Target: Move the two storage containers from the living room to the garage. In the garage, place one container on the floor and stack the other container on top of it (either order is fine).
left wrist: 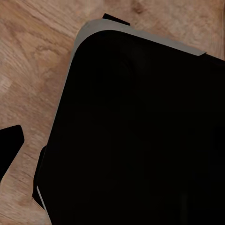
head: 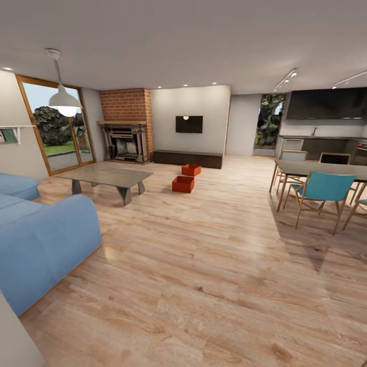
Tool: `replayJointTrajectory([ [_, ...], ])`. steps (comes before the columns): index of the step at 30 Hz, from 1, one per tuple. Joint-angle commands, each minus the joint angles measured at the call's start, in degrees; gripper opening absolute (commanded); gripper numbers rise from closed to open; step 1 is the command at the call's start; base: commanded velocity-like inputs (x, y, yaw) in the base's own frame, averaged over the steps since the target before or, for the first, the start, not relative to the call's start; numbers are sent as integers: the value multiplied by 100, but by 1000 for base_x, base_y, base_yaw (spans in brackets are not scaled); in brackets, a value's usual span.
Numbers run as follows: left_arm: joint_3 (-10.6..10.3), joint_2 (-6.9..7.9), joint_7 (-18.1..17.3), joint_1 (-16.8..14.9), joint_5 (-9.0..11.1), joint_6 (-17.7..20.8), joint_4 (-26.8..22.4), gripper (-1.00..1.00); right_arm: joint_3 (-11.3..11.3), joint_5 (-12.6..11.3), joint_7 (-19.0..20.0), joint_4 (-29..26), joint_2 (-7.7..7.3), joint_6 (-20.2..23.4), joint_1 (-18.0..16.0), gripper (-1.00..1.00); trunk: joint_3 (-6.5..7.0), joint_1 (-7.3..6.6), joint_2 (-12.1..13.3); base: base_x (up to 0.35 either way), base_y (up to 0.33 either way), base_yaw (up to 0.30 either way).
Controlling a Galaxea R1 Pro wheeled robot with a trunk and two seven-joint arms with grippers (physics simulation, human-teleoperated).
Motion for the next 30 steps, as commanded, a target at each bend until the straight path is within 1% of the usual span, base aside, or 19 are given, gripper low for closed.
replayJointTrajectory([
  [1,-4,0,3,0,24,-9,-4,100,38,-57,31,15,5,-34,-6,100,-5,3,-3,325,0,0],
  [14,-2,0,3,0,17,-16,-4,100,29,-40,31,16,4,-33,-7,100,-5,3,-3,325,0,0],
  [22,-4,-6,3,0,19,-17,-4,100,29,-31,31,-26,46,-39,-7,100,-5,3,-3,325,0,0],
  [30,1,-8,3,0,15,-17,-4,100,7,-39,31,-36,45,-35,-5,100,-5,3,-3,325,0,0],
])
